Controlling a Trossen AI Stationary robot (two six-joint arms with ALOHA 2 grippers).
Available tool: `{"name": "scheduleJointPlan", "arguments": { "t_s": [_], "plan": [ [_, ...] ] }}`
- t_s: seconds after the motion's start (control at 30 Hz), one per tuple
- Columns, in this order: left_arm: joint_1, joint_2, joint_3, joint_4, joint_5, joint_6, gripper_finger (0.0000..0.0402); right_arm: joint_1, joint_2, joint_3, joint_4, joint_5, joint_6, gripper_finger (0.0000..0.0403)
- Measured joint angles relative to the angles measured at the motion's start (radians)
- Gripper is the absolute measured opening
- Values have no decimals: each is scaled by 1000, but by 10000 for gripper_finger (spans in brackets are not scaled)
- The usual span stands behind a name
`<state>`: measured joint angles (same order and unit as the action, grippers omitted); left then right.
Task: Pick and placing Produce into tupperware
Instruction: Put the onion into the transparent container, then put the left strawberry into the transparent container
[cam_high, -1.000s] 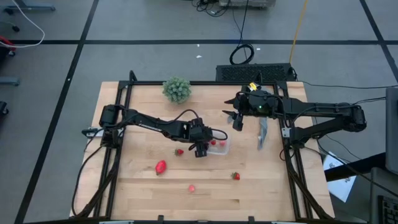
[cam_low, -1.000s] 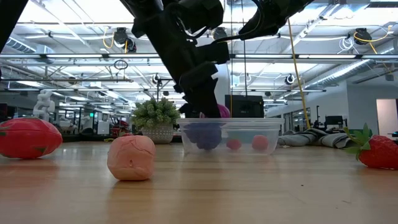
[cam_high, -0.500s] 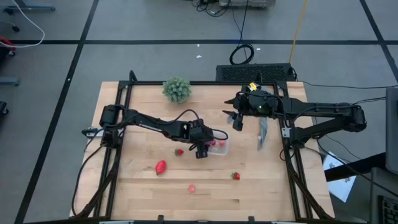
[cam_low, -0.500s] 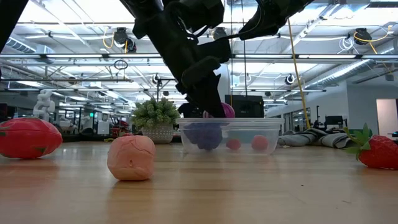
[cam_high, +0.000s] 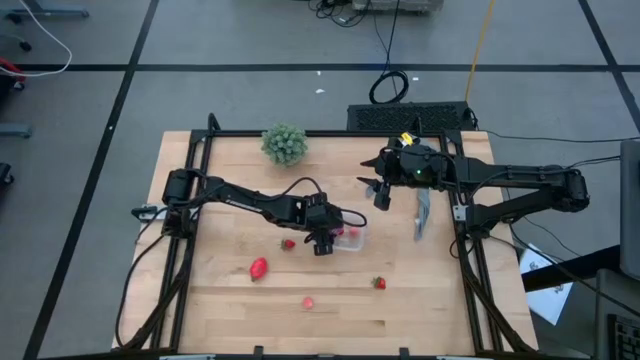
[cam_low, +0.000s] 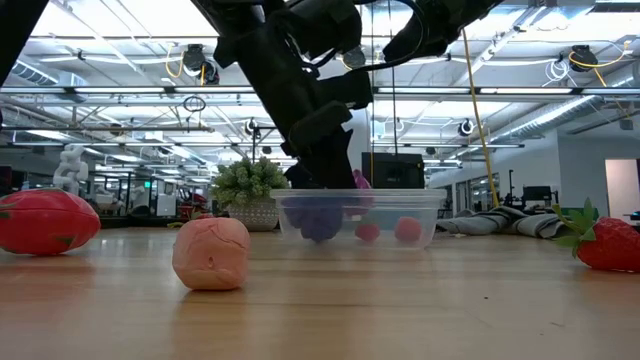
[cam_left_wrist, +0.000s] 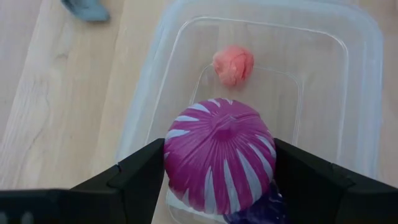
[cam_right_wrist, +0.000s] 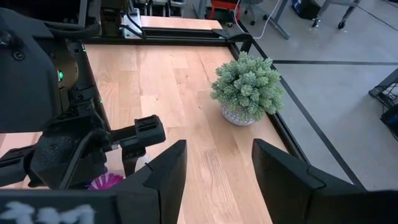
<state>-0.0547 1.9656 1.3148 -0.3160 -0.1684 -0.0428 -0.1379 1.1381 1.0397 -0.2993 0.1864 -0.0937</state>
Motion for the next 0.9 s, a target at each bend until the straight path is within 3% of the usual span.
{"name": "scheduleJointPlan", "arguments": {
  "t_s": [0.33, 0.9],
  "plan": [
    [0, 0, 0, -2, -4, -5, 283, 0, 0, 0, 3, 0, 0, 173],
    [0, -5, 0, 4, -16, -8, 337, 0, 0, 0, 3, -1, 0, 173]
  ]
}}
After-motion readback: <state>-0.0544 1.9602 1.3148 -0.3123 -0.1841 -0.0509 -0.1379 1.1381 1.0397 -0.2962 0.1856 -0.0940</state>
